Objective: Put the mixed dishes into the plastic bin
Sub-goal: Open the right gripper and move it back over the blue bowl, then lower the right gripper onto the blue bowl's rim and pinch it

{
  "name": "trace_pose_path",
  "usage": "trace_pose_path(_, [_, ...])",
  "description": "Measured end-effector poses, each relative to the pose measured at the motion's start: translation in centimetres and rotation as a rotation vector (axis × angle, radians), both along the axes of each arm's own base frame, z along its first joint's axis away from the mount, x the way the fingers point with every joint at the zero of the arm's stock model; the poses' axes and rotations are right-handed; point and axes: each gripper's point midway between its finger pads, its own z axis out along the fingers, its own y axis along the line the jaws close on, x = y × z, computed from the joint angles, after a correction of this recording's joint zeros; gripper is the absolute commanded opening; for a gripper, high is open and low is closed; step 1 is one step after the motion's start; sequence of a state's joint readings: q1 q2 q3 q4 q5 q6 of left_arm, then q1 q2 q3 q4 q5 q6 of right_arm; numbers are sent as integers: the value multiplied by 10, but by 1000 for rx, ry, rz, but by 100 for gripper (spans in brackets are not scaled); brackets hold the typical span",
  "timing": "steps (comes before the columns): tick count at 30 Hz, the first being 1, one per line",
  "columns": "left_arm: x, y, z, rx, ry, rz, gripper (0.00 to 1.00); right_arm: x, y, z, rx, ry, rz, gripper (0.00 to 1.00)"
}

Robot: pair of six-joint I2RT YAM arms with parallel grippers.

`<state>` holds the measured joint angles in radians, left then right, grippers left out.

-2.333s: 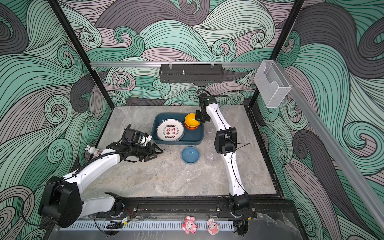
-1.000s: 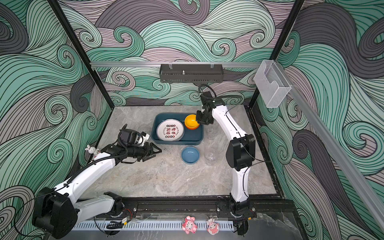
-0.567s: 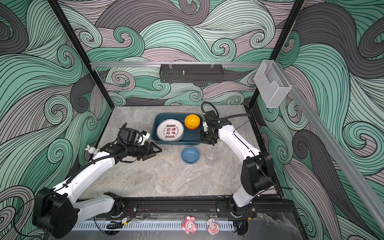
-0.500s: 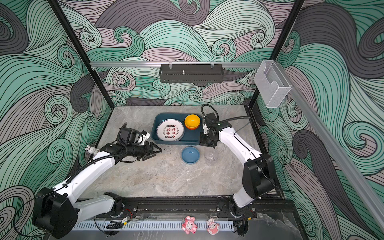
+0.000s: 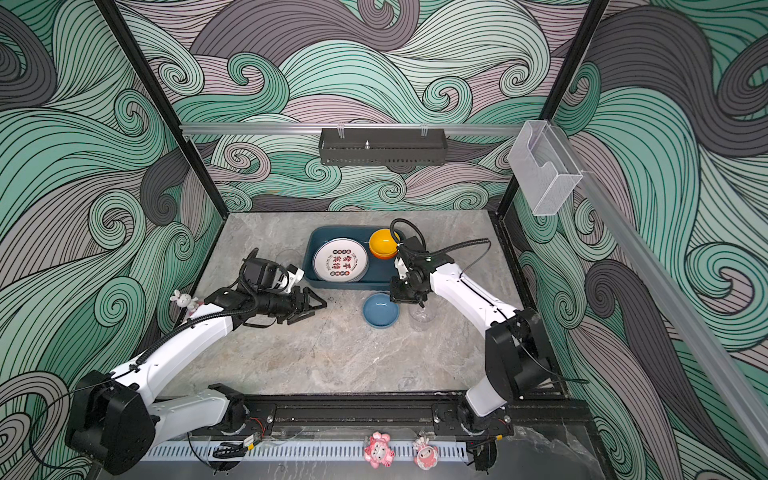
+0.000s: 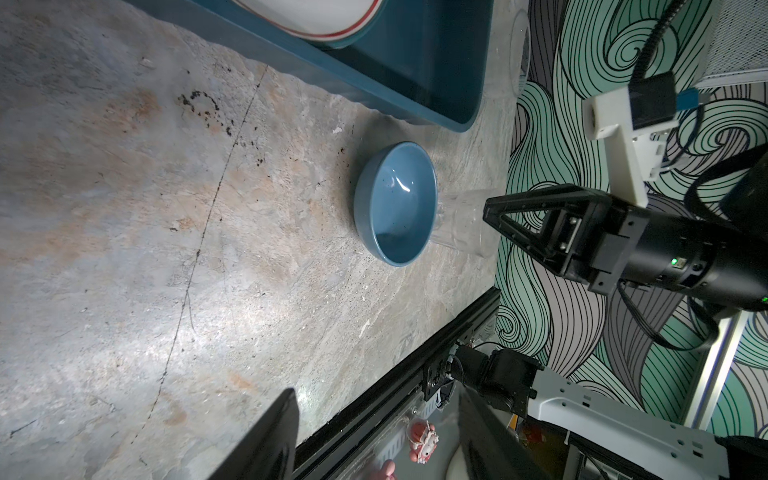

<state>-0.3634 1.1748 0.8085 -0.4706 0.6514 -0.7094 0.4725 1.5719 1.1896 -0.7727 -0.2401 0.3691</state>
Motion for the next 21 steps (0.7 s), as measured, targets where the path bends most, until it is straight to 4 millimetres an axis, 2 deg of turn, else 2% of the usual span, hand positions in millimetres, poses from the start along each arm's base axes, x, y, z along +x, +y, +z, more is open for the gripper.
trace_pose_path(11, [-1,-7,0,-24,-16,-21,63,5,-6,-28,-85,39,17,33])
trace_pose_path(21, [-4,-7,-9,-20,7,-19,62,21,-3,-40,-117,38,26,32])
